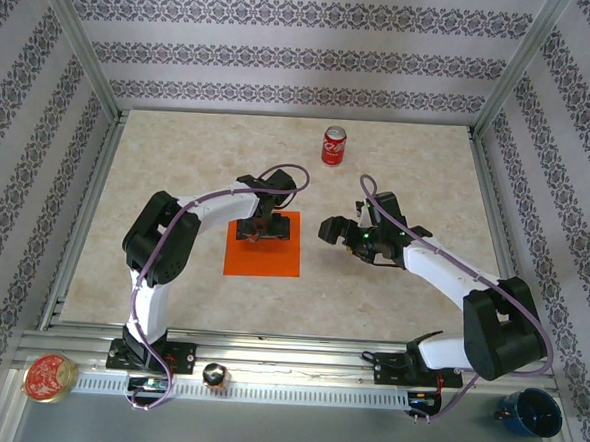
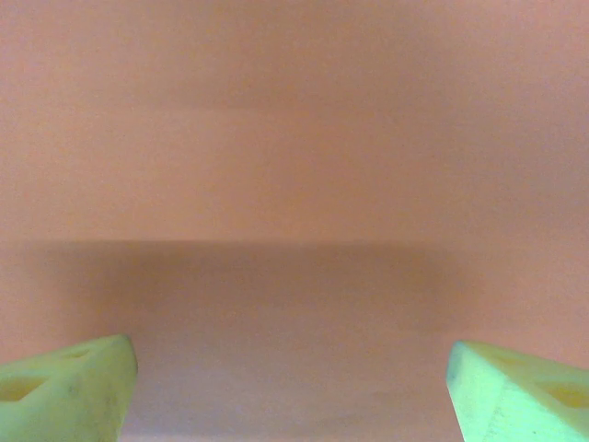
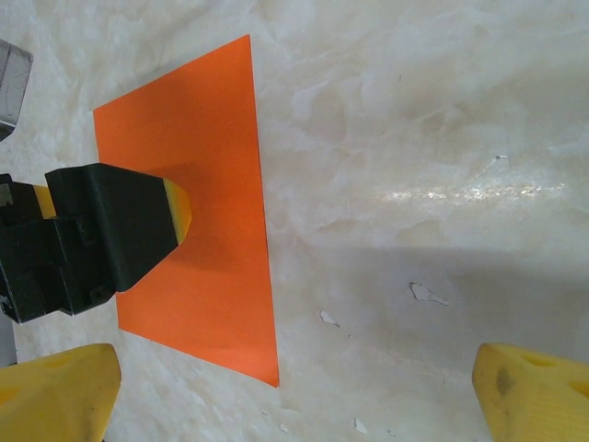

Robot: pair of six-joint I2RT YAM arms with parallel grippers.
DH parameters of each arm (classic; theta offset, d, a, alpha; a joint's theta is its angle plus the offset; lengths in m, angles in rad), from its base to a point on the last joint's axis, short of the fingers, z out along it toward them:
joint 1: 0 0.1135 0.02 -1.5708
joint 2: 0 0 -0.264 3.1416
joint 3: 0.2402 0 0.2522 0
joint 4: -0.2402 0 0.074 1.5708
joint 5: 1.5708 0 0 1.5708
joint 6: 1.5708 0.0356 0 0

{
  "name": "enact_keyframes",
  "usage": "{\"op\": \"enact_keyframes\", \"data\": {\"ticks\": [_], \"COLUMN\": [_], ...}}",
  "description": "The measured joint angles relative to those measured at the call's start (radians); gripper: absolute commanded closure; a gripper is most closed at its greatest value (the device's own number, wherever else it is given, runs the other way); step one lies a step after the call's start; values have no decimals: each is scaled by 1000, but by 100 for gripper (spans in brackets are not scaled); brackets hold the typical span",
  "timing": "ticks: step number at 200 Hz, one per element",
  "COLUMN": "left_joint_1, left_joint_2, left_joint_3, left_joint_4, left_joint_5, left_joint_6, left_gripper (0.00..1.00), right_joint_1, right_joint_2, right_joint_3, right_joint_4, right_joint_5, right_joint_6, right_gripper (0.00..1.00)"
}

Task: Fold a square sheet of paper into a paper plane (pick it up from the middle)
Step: Fold the square sheet of paper at the center of the table.

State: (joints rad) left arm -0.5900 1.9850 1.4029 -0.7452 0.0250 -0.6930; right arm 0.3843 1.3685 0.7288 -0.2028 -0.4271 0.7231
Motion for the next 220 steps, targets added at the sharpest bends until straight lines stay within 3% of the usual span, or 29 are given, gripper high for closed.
{"op": "enact_keyframes", "data": {"ticks": [220], "left_joint_1": [-18], "left_joint_2": [22], "left_joint_3": [-22], "left_joint_4": [9], "left_joint_5": [-18], "left_joint_6": [-19], "left_gripper": [13], "right_joint_1": [13], "right_joint_2": [10], "right_joint_3": [2], "right_joint_4": [-3], "right_joint_5": [0], "right_joint_6": [11], "right_gripper": [2]}}
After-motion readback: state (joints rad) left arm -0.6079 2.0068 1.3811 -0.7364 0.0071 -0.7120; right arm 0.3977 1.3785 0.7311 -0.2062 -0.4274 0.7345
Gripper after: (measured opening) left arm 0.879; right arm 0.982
